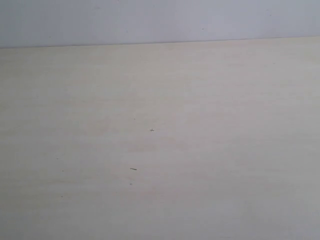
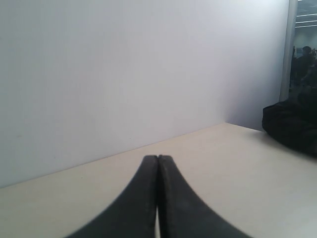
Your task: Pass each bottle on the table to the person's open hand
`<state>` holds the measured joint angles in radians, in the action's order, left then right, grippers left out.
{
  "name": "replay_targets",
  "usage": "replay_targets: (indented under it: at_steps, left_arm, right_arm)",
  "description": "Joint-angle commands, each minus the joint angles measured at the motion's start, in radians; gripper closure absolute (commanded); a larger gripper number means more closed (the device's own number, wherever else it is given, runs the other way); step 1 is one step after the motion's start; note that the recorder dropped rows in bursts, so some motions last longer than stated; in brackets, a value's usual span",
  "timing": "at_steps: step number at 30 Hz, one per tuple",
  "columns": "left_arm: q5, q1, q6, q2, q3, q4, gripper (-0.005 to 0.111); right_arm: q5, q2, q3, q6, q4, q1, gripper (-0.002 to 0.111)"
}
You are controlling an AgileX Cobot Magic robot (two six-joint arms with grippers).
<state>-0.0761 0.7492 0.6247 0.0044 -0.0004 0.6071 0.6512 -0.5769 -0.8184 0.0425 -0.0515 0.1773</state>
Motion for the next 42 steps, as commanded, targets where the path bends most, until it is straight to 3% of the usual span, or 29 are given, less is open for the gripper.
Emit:
replay_targets:
  at_steps: [1,10,18,29,38,42]
  left_arm:
    - [-0.001,-0.004,-0.005,-0.004,0.0,-0.003,0.107]
    - [-0.001,-0.004,-0.005,-0.004,0.0,-0.003,0.107]
    - [-0.001,-0.004,-0.005,-0.004,0.0,-0.003,0.107]
    - [-0.001,-0.004,-0.005,-0.004,0.0,-0.003,0.107]
    - [-0.001,-0.004,-0.005,-0.004,0.0,-0.003,0.107]
    - [-0.001,-0.004,-0.005,-0.004,0.0,-0.003,0.107]
  right_arm:
    - [-0.188,0.155,0.203,0.019,0.009,-0.002,0.108]
    - [-0.33,0.268,0.426,0.046,0.064,0.118,0.108]
    - [-0.496,0.419,0.592,0.041,0.078,0.118,0.108]
    - [-0.564,0.577,0.818,0.032,0.105,0.118,0.108]
    - [-0.368,0.577,0.818,-0.03,0.101,0.118,0.108]
    - [-0.365,0.577,0.818,-0.03,0.101,0.118,0.108]
